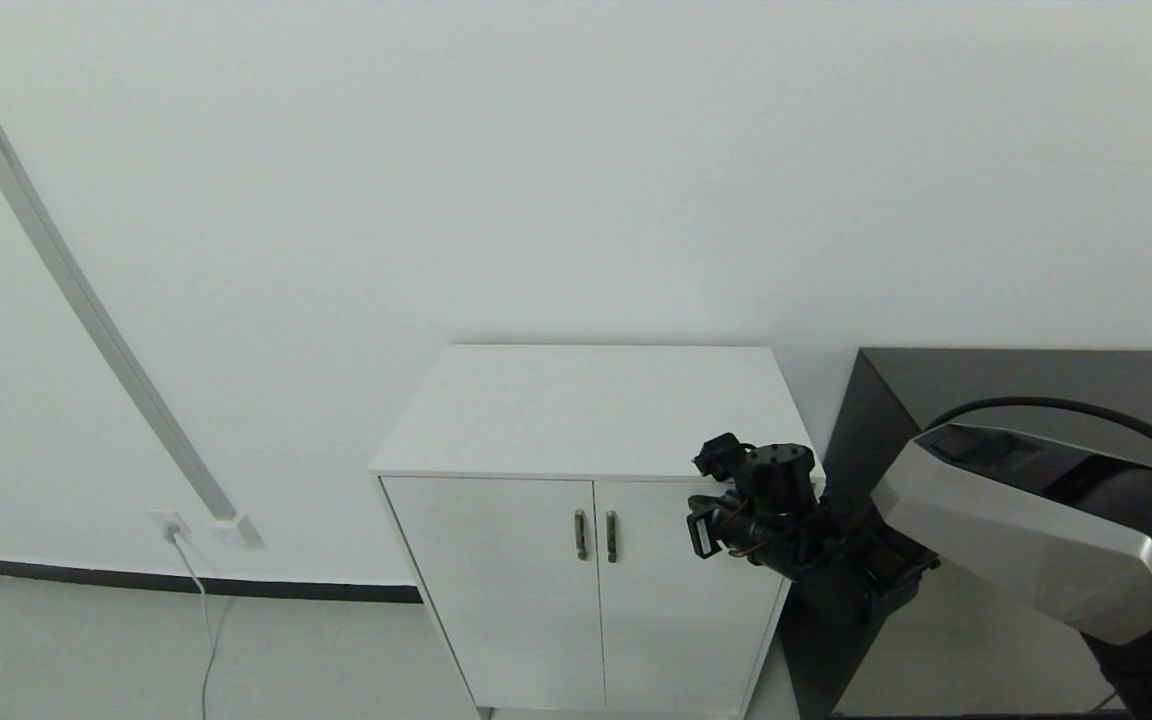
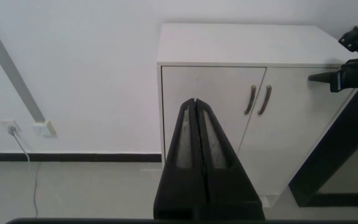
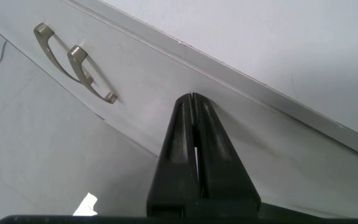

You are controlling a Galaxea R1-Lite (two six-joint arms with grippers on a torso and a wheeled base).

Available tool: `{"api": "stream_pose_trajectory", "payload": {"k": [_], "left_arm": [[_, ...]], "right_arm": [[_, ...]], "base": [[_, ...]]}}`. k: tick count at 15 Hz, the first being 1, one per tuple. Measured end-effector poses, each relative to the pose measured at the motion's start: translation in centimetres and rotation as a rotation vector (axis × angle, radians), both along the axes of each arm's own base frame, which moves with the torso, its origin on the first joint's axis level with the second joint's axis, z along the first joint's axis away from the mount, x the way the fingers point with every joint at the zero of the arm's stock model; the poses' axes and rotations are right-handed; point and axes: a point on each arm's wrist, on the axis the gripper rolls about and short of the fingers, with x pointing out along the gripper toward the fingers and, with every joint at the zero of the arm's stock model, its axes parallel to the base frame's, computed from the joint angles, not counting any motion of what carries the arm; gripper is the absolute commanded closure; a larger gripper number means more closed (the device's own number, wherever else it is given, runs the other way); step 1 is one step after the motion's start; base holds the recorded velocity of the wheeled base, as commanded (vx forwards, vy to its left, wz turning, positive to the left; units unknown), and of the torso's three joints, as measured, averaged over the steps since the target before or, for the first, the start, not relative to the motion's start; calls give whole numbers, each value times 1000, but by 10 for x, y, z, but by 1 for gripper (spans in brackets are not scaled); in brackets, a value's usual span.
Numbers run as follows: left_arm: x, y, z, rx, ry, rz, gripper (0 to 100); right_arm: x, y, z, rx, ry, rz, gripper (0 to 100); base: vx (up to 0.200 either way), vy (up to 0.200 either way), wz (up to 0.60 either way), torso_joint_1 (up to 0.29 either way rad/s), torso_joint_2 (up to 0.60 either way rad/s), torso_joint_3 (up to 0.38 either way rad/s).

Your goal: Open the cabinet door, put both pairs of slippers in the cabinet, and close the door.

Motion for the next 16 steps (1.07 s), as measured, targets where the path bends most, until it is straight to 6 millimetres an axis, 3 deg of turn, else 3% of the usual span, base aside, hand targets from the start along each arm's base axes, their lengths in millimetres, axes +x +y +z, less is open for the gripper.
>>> {"api": "stream_pose_trajectory", "payload": {"k": [9,16], "left_arm": [[0,0,0,0,0,0,100],[0,0,0,0,0,0,100]], "right_arm": [[0,-2,-5,-7,10,-4,100],[-22,-14,7,-5,12,-3,100]], "base": [[0,0,0,0,0,0],[0,0,0,0,0,0]]}}
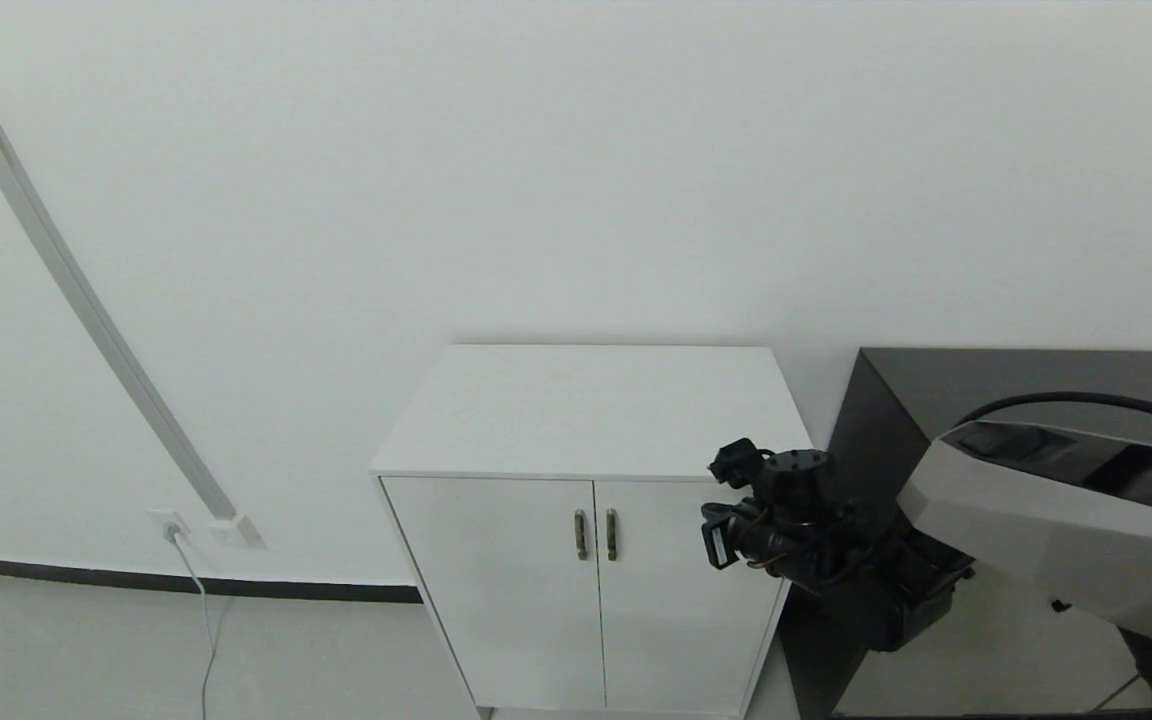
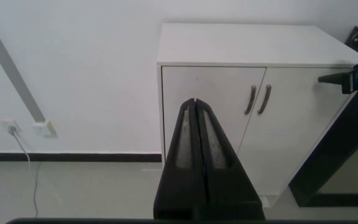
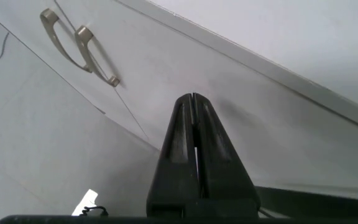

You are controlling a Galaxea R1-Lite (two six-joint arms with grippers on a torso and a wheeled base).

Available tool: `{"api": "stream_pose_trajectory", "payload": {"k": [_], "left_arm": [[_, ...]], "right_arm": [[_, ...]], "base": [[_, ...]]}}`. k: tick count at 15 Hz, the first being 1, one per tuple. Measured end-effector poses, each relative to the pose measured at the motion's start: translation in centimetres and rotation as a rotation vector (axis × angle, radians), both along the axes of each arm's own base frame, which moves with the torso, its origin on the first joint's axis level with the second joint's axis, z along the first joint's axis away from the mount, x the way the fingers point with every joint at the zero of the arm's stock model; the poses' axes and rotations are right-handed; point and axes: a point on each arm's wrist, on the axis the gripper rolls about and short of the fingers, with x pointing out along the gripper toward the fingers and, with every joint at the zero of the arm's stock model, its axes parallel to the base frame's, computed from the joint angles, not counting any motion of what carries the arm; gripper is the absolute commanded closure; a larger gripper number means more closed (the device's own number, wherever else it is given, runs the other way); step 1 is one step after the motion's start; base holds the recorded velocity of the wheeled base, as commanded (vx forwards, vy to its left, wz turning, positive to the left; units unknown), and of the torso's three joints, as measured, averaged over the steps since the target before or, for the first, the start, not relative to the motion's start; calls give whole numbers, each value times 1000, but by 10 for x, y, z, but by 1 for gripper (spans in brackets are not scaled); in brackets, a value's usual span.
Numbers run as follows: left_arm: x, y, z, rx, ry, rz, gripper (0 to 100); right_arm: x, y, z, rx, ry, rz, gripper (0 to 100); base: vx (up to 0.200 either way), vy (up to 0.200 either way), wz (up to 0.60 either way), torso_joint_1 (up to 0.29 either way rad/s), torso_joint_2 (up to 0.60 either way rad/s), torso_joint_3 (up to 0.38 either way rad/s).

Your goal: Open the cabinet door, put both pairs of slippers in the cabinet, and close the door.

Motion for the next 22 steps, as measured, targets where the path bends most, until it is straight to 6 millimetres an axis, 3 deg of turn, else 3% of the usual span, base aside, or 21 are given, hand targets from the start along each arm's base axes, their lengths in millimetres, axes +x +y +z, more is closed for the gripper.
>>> {"api": "stream_pose_trajectory", "payload": {"k": [4,12,22], "left_arm": [[0,0,0,0,0,0,100],[0,0,0,0,0,0,100],[0,0,0,-1,0,0,100]], "right_arm": [[-22,-27,11,14,-23,-33,100],[-77,-114,34,35,-74,-199,100],[-160,-220,77,3,-143,-545,100]], "base": [[0,0,0,0,0,0],[0,0,0,0,0,0],[0,0,0,0,0,0]]}}
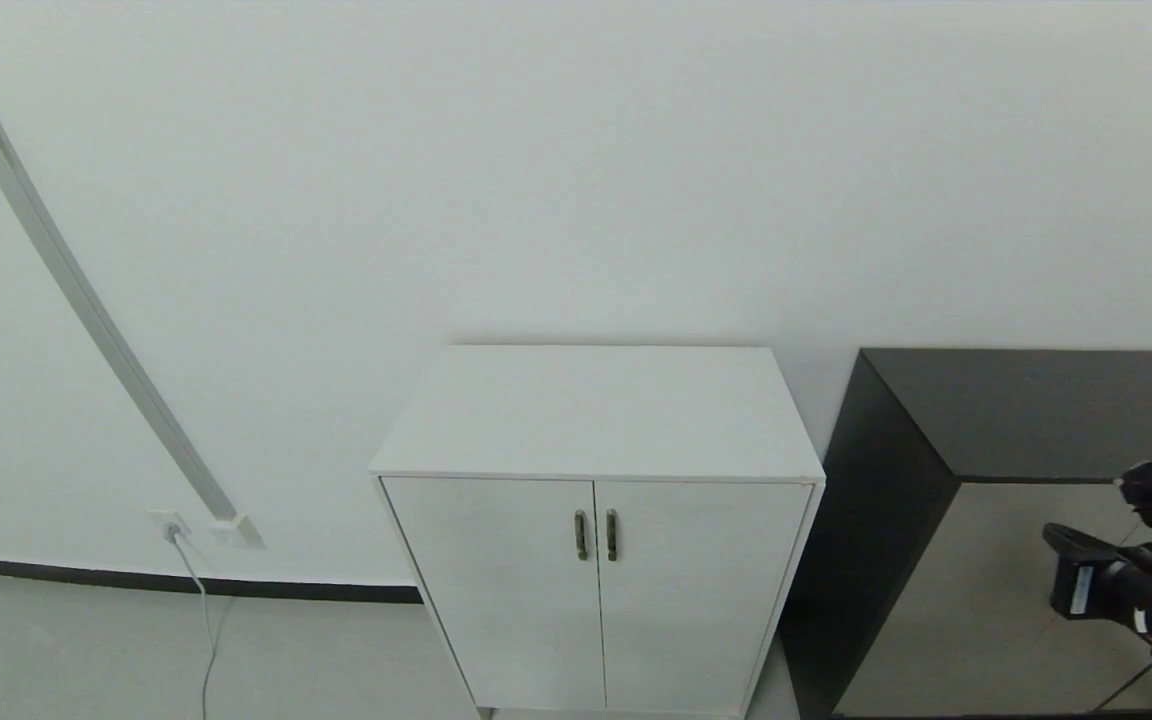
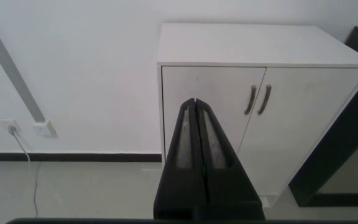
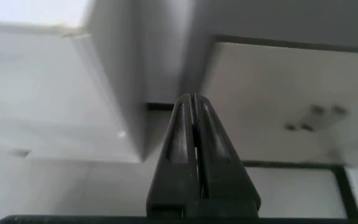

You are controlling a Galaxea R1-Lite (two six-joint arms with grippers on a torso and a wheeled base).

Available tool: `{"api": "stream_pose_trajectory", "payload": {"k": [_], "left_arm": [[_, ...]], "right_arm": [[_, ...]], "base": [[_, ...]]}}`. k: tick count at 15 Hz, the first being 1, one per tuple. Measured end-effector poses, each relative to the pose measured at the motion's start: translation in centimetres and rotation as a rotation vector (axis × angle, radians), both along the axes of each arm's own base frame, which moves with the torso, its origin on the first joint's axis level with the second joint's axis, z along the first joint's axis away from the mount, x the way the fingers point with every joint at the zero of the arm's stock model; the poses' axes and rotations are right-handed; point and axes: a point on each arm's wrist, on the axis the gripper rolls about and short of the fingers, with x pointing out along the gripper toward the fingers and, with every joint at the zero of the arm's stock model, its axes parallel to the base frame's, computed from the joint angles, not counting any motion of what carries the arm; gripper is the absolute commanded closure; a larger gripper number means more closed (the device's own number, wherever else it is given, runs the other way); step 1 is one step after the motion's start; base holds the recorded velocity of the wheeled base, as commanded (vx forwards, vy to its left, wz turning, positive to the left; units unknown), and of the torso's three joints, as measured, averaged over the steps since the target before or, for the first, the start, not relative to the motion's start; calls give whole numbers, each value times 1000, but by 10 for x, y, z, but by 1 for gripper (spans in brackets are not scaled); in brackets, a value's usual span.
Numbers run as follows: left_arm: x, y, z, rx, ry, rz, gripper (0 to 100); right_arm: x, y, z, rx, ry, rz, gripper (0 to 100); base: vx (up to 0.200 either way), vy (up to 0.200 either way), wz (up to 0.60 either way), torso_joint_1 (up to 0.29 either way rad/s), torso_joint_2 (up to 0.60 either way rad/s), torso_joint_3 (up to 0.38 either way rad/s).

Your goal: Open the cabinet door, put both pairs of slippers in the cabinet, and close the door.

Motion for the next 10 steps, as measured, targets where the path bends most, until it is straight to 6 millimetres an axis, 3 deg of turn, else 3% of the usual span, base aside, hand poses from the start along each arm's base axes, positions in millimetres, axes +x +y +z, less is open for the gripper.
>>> {"api": "stream_pose_trajectory", "payload": {"k": [3,10], "left_arm": [[0,0,0,-1,0,0,100],[0,0,0,-4,0,0,100]], "right_arm": [[-25,-14,11,2,-17,-55,100],[-89,-7,28,29,29,-12,100]], "base": [[0,0,0,0,0,0],[0,0,0,0,0,0]]}}
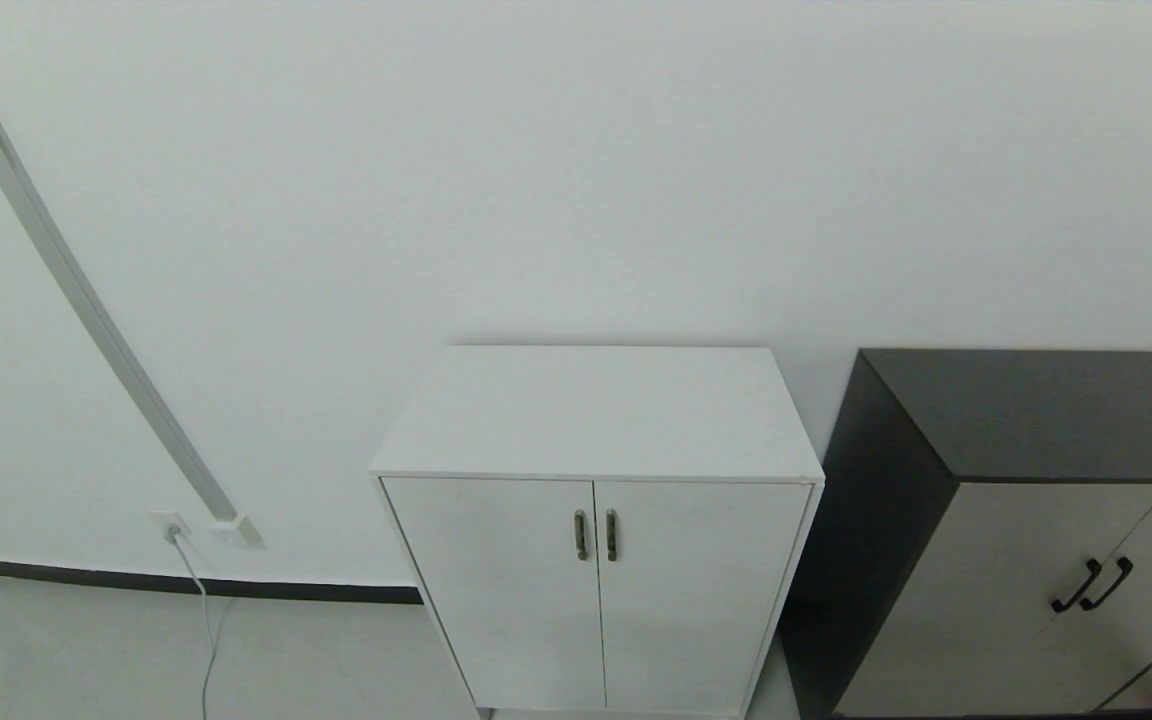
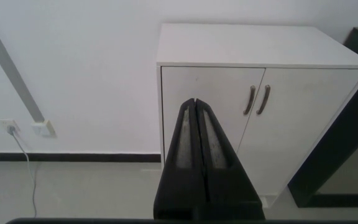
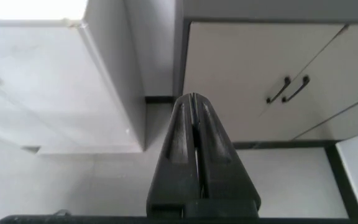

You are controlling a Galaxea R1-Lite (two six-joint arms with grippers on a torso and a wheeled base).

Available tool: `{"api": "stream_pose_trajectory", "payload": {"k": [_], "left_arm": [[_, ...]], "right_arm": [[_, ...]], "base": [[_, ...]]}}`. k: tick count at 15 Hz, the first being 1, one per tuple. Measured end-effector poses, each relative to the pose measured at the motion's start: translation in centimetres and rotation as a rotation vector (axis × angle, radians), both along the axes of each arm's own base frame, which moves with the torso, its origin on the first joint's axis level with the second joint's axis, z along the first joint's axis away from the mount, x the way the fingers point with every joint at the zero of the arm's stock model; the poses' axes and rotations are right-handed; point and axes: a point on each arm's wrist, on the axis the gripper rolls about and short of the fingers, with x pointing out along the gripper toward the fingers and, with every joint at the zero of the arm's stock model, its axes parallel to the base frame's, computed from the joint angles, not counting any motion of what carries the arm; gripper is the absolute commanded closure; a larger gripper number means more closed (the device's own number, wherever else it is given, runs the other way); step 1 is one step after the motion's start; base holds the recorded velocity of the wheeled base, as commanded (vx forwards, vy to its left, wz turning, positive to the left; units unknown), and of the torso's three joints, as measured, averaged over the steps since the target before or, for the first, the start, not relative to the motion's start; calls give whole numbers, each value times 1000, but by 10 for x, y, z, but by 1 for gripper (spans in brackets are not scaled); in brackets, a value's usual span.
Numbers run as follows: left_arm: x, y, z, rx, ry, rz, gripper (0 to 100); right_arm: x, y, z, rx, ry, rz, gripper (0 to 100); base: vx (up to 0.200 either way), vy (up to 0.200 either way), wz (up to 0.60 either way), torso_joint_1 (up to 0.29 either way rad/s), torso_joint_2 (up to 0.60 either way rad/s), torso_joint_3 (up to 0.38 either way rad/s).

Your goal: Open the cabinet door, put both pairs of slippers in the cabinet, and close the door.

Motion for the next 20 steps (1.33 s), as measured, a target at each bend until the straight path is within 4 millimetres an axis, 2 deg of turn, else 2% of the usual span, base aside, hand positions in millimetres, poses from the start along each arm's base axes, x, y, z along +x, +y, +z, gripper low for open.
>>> {"api": "stream_pose_trajectory", "payload": {"k": [4,9,14,17,20], "left_arm": [[0,0,0,0,0,0,100],[0,0,0,0,0,0,100],[0,0,0,1,0,0,100],[0,0,0,1,0,0,100],[0,0,0,1,0,0,100]], "right_arm": [[-42,8,-7,24,62,35,100],[-90,16,-30,58,159,75,100],[-110,19,-34,26,45,68,100],[-116,17,-37,-16,19,-29,100],[-119,18,-37,-19,-14,20,100]], "base": [[0,0,0,0,0,0],[0,0,0,0,0,0],[0,0,0,0,0,0],[0,0,0,0,0,0],[0,0,0,0,0,0]]}}
